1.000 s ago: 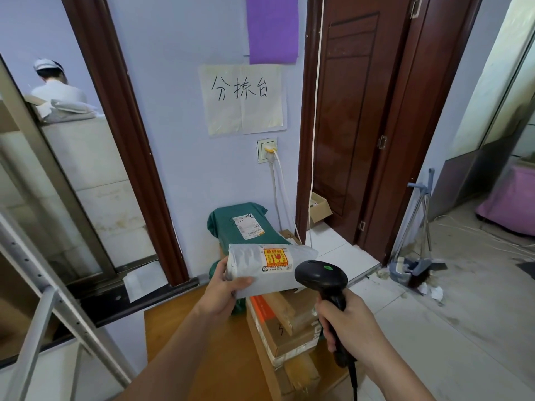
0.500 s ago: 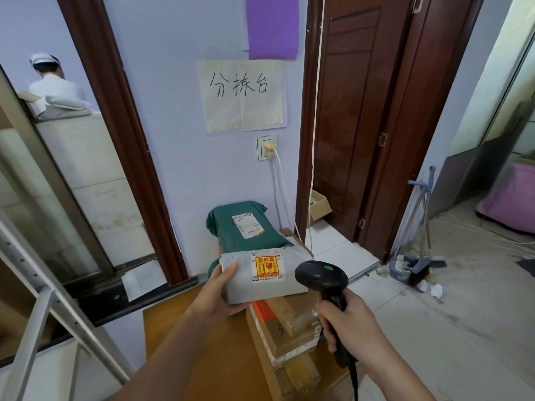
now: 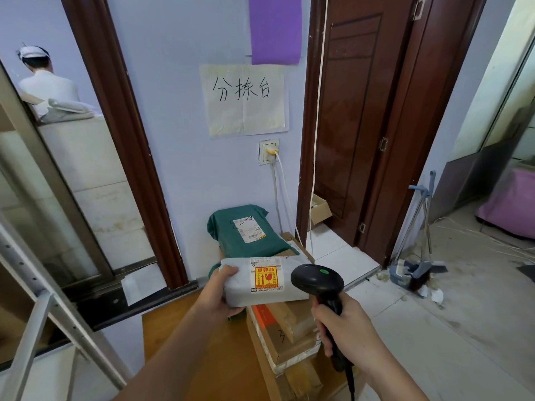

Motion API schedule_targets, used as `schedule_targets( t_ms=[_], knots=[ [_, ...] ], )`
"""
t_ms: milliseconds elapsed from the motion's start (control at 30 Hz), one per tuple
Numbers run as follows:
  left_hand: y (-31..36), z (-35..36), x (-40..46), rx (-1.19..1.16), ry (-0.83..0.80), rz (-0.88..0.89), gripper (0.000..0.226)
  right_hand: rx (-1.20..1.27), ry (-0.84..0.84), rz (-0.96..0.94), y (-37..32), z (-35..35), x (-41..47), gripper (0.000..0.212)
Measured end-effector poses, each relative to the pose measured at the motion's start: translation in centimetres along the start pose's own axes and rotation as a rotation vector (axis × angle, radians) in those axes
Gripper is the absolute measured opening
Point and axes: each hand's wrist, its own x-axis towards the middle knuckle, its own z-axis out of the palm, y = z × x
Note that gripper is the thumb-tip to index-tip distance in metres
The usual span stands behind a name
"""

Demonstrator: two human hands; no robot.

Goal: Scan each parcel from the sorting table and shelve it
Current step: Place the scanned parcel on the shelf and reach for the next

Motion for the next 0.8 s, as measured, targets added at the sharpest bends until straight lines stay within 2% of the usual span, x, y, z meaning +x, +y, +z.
schedule_targets(
  t_ms=[67, 133, 233, 333, 600, 700, 800],
  knots=[
    [-0.2, -0.4, 0.0, 0.043, -0.104, 0.096, 0.054, 0.009, 0.0, -0.007, -0.1, 0.2, 0.0, 0.004],
    [-0.4, -0.8, -0.1, 0.046, -0.175, 0.175, 0.065, 0.01, 0.002, -0.02, -0.2, 0.4, 0.0, 0.004],
    [-0.2, -0.7, -0.7, 0.023, -0.213, 0.245, 0.077, -0.001, 0.011, -0.035, -0.2, 0.7, 0.1, 0.004],
    [0.3, -0.6, -0.9, -0.005, -0.263, 0.279, 0.076, -0.021, 0.013, -0.046, -0.3, 1.3, 0.3, 0.005],
    [0.5, -0.1, 0.2, -0.001, -0.234, 0.244, 0.067, -0.019, 0.009, -0.061, -0.4, 2.6, 0.9, 0.002],
    [0.3, -0.8, 1.0, 0.006, -0.218, 0.206, 0.076, -0.023, 0.006, -0.056, -0.3, 2.7, 1.0, 0.002],
    [0.2, -1.0, 1.2, 0.022, -0.186, 0.158, 0.067, -0.025, 0.001, -0.063, -0.3, 2.7, 1.1, 0.006]
  ],
)
